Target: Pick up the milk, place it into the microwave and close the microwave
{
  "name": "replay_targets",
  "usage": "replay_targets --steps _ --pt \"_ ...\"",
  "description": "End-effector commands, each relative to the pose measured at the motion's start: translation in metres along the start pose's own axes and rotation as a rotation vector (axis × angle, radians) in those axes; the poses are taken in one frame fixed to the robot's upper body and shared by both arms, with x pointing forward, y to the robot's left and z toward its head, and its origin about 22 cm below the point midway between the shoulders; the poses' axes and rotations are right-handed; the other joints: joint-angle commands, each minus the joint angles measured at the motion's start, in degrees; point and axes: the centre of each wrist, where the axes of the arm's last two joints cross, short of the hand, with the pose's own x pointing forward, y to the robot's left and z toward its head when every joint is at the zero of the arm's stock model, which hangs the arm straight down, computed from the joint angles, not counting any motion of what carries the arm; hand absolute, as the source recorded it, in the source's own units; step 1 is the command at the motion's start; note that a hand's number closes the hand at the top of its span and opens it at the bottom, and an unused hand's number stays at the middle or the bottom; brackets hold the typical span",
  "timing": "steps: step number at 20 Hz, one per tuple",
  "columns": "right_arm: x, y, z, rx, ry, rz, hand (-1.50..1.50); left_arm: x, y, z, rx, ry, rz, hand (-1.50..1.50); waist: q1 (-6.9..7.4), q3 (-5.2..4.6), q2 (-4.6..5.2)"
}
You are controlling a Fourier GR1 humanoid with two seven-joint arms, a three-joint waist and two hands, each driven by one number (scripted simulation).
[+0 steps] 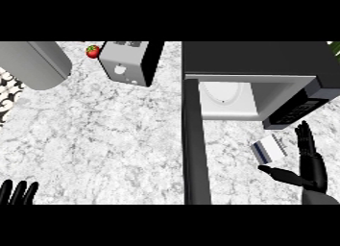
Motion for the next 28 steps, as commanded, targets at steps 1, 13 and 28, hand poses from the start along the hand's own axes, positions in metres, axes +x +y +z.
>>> replay_targets --steps 1,13,28 --pt "-0.014 -0.003 0.001 0.029 0.034 -0.023 -1.50 0.010 0.004 0.002 0.005 -0.014 -0.001 -1.50 0.31 0.04 0.06" --pt "-0.019 0.001 -0.011 0.042 0.039 -0.087 -1.50 0.010 0.018 0.003 -0.002 -0.001 -0.001 -1.50 0.44 0.07 0.16" --pt "-0.024 0.022 0.002 0.017 -0.056 -0.385 1.50 -0.008 0.013 0.000 0.006 0.008 0.009 -1.50 0.23 0.14 0.25"
